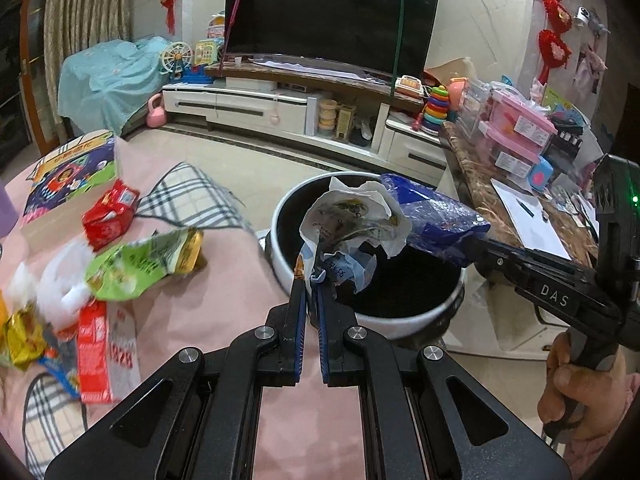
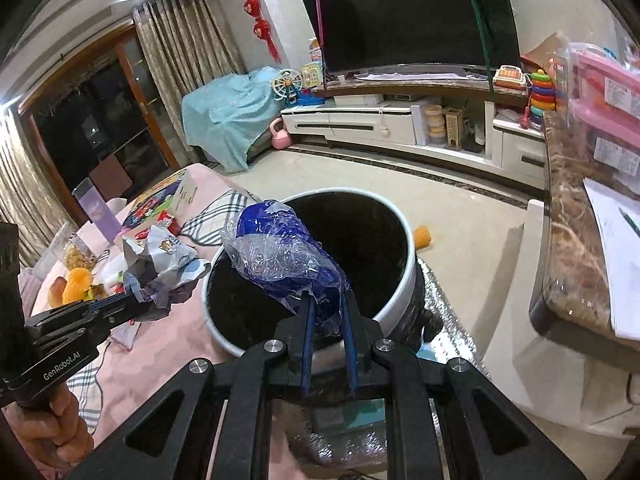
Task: Collect trash
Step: 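Carry both items over the trash bin and open both tools to drop them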
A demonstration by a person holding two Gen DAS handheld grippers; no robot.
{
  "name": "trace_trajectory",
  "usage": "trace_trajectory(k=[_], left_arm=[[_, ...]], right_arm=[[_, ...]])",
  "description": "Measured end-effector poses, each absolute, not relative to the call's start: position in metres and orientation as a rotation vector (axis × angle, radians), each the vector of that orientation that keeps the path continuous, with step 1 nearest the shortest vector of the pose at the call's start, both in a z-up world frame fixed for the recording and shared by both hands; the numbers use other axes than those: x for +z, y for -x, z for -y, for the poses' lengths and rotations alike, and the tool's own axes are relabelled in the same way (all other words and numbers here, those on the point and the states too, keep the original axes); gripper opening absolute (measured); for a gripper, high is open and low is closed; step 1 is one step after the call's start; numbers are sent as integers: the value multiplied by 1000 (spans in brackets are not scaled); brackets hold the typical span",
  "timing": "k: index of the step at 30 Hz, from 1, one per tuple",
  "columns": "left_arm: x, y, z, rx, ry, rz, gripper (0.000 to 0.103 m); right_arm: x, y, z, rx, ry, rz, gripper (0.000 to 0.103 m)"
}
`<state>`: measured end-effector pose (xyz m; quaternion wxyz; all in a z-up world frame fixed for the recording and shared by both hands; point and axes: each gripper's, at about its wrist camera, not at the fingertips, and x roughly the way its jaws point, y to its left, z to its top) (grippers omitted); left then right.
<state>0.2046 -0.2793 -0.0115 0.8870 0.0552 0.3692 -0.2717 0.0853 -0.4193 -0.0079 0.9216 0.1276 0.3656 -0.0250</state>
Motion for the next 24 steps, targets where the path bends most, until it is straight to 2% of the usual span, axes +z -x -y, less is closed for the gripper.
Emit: trace_trajectory(k=[12, 16, 19, 20, 21, 22, 24], left_arm=[[-22, -229, 303, -570, -145, -807, 5], [-25, -234, 309, -564, -153, -814, 5], [-28, -237, 311, -562, -150, -826, 16], [-28, -237, 310, -557, -149, -829, 31], [-28, -237, 309, -549, -147, -826, 51], [-27, -236, 307, -542, -145, -817, 57], [-25, -232, 303, -536, -143, -802, 59]], right_arm=[[-17, -114, 428, -63, -232, -808, 14], [-19, -121, 430, -75, -220, -821, 17], [-19, -126, 433, -88, -216, -833, 18], [-20, -128, 434, -88, -217, -835, 19], [-20, -129, 435, -86, -221, -837, 20], [-20, -129, 434, -78, -225, -836, 30], [-18, -127, 432, -76, -221, -825, 48]])
